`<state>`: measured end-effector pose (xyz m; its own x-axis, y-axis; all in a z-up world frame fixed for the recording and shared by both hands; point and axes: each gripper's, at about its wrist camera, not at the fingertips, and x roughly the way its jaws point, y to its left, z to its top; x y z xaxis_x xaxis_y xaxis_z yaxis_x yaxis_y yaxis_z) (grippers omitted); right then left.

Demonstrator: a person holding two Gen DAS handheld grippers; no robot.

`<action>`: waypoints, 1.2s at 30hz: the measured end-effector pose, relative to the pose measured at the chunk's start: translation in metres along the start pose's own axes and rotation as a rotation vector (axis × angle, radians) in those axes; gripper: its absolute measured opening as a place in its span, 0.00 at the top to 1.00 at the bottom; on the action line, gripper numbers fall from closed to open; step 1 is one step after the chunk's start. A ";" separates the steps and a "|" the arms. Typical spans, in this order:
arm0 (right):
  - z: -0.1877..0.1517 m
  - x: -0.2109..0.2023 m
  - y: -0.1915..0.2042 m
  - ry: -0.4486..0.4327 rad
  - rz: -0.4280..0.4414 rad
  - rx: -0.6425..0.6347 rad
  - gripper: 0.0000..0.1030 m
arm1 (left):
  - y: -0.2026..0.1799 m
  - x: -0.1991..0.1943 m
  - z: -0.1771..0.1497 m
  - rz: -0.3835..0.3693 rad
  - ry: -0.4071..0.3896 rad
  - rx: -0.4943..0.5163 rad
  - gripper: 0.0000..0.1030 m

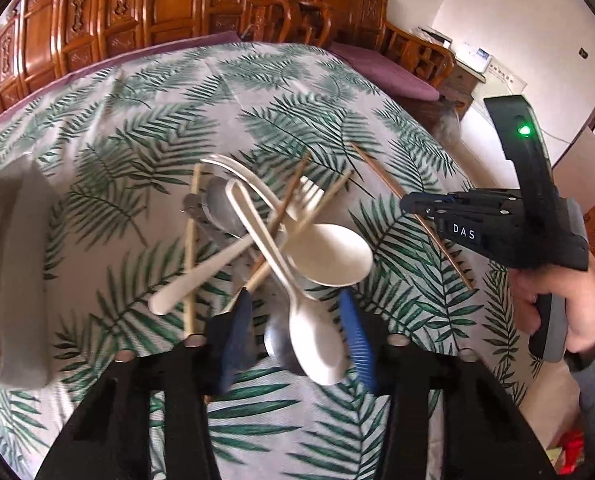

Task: Organize utensils
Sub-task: 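Lift the chopstick with the right tool while the left tool approaches the utensil pile, then grasp a white plastic knife with the left tool and lift it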

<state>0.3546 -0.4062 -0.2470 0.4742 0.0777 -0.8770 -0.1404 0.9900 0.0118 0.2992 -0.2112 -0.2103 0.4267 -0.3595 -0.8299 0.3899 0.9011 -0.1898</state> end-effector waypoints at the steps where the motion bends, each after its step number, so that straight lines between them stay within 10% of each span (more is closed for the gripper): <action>1: -0.001 0.000 0.001 -0.006 -0.004 -0.005 0.94 | -0.002 0.003 -0.001 0.000 0.007 0.001 0.67; 22: -0.005 -0.002 0.003 -0.036 -0.014 -0.013 0.94 | -0.013 0.036 0.015 0.092 0.115 0.040 0.79; 36: -0.007 -0.020 0.004 -0.071 -0.006 0.036 0.94 | -0.008 0.000 0.008 0.020 0.042 0.011 0.96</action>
<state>0.3380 -0.4051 -0.2325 0.5355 0.0783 -0.8409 -0.1069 0.9940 0.0245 0.3023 -0.2203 -0.2049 0.4001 -0.3305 -0.8548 0.3909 0.9052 -0.1670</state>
